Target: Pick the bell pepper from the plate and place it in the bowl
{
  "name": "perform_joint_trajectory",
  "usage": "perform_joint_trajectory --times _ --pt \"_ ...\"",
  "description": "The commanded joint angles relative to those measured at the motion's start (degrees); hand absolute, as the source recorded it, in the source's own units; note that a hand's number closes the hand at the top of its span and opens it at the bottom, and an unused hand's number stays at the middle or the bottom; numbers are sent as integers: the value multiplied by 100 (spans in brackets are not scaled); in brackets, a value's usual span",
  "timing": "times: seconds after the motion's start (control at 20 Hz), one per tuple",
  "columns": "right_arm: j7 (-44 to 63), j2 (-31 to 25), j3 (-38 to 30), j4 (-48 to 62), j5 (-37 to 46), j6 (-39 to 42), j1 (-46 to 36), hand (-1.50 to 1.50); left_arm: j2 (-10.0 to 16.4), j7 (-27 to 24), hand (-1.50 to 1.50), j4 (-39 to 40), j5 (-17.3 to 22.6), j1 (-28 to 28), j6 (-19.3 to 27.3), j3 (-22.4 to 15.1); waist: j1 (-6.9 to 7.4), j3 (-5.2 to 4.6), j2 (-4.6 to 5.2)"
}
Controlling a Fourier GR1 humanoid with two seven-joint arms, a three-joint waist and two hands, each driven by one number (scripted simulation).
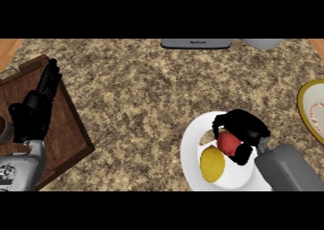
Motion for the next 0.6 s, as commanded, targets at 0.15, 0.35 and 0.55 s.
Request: perform_joint_trajectory --times 0.15,0.35,0.55 --pt "2439 1687 -716 283 22 -535 -83 150 -24 134 0 -214 -134 -35 57 -52 3 41 52" --pt "3920 1941 -562 337 -262 -1587 -288 150 -73 266 0 -146 -141 -193 23 -121 139 49 76" --pt "4979 1962 322 82 -607 -2664 -886 150 -150 66 0 -93 -227 -7 58 -179 187 43 57"
